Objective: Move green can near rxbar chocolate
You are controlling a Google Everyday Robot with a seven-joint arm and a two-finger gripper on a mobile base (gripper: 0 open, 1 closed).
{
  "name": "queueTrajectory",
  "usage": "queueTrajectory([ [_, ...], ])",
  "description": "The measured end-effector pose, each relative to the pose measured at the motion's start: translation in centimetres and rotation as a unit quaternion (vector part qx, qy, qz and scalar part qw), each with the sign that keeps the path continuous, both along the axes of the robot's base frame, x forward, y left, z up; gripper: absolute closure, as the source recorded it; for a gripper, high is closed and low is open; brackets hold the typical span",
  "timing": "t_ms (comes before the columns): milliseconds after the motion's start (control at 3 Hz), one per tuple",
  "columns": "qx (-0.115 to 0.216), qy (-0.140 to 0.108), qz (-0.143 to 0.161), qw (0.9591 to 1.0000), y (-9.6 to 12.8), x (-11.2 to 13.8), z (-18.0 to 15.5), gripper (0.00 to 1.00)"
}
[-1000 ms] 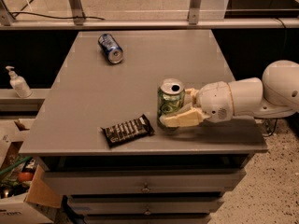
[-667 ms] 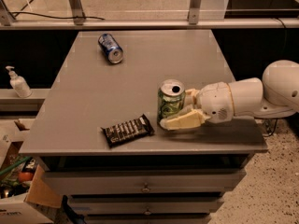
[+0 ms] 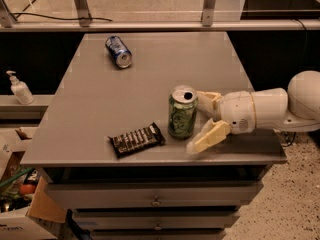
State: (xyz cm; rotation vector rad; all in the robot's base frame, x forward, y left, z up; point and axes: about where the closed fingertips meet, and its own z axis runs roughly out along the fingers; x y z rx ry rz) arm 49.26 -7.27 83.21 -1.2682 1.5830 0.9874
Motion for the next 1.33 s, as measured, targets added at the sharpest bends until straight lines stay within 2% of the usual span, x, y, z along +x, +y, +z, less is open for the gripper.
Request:
queueTrajectory([
  [333, 0.006, -0.026, -0.018, 0.9995, -2.4, 1.6, 2.0, 0.0],
  [667, 0.008, -0.059, -0.043, 0.9973, -5.6, 4.5, 5.1, 0.0],
  [1000, -0.004, -0.108, -0.078, 0.9911, -7.8, 7.8, 8.3, 0.0],
  [1333, -0.02, -0.148, -0.114, 0.9823, -9.1, 11.2, 10.6, 0.0],
])
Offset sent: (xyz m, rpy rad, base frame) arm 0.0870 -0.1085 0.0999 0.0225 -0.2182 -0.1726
